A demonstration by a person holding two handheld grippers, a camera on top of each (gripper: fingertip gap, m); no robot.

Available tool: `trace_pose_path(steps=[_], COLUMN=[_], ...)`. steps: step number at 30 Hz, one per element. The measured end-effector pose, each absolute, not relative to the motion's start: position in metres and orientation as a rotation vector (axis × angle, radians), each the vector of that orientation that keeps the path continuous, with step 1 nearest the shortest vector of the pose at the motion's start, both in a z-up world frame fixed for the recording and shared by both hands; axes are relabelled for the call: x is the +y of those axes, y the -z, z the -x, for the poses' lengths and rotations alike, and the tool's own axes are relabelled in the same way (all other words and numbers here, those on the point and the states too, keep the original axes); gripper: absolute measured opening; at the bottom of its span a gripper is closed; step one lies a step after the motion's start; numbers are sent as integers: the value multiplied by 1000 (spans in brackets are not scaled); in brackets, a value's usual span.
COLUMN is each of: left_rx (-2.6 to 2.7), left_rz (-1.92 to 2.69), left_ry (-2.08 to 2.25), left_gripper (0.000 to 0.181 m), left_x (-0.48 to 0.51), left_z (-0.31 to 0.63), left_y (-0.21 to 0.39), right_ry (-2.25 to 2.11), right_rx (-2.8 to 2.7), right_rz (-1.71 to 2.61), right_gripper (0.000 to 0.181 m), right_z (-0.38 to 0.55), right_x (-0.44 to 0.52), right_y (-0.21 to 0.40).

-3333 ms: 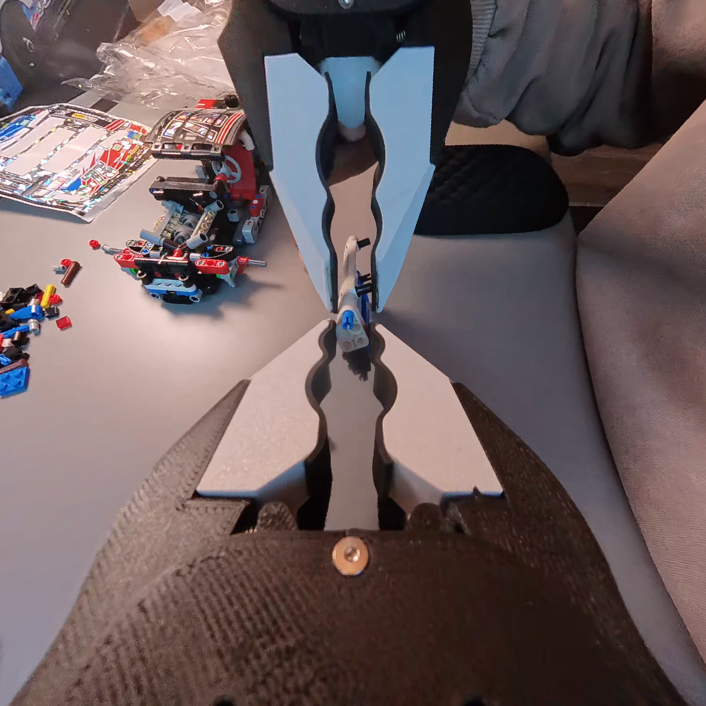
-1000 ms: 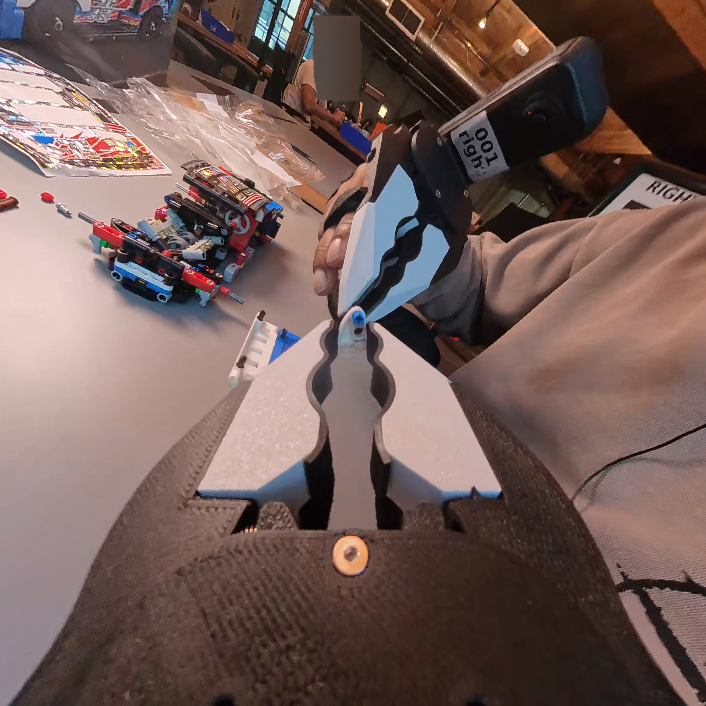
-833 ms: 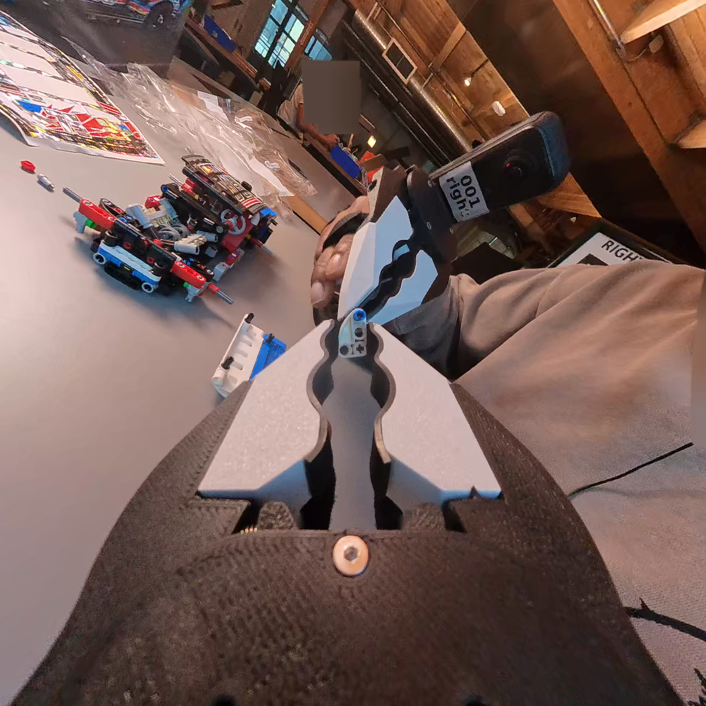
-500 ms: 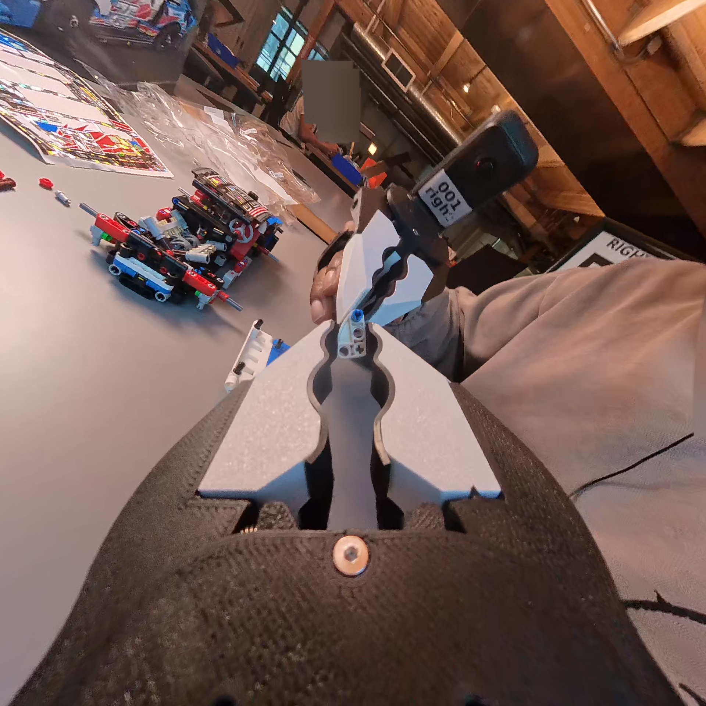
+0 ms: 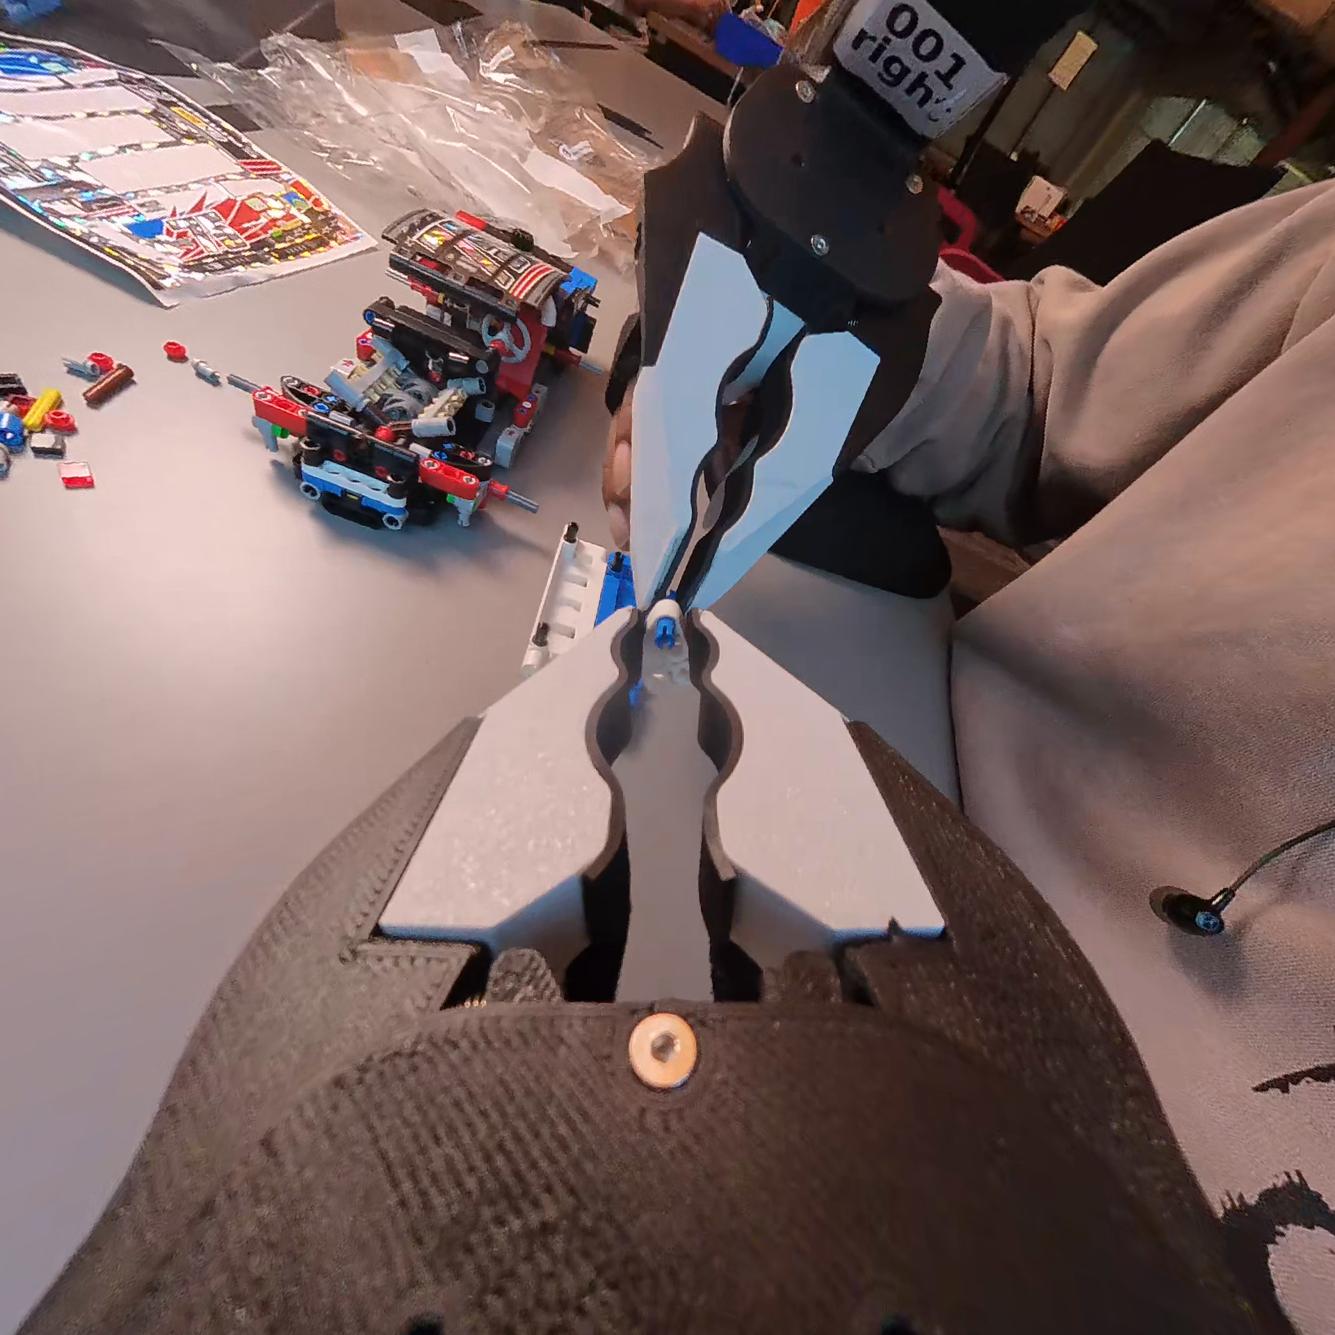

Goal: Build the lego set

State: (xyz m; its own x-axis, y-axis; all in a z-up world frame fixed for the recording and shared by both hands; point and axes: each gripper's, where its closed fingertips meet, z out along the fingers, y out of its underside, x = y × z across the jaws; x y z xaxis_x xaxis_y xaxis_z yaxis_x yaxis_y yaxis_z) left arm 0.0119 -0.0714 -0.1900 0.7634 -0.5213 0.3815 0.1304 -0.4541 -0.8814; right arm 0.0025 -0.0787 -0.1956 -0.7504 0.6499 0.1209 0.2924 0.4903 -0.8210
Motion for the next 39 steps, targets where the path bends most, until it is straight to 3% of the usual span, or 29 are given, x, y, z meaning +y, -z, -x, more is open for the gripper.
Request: trace_pose_path(steps=[9, 21, 25, 31, 39], left_rx=[114, 565, 667, 640, 524], left_rz=[1897, 2154, 2201, 2284, 2385], left_ry=[997, 505, 336, 373, 519], left_gripper=[10, 32, 21, 20, 26], left_x=[-72, -74, -70, -69, -69], left_z=[-2, 12, 22, 25, 32], left_y=[197, 240, 255, 268, 268], right_ry=[-1172, -1129, -1082, -1005, -1000], right_rx=[-2358, -2646, -2710, -2736, -2593], right_rz=[851, 1045, 1142, 1185, 1090], right_gripper=[2, 2, 2, 3, 20], right_z=[5, 22, 30, 34, 31], right_x=[-78, -72, -71, -68, -53], right_y=[204, 236, 250, 265, 239])
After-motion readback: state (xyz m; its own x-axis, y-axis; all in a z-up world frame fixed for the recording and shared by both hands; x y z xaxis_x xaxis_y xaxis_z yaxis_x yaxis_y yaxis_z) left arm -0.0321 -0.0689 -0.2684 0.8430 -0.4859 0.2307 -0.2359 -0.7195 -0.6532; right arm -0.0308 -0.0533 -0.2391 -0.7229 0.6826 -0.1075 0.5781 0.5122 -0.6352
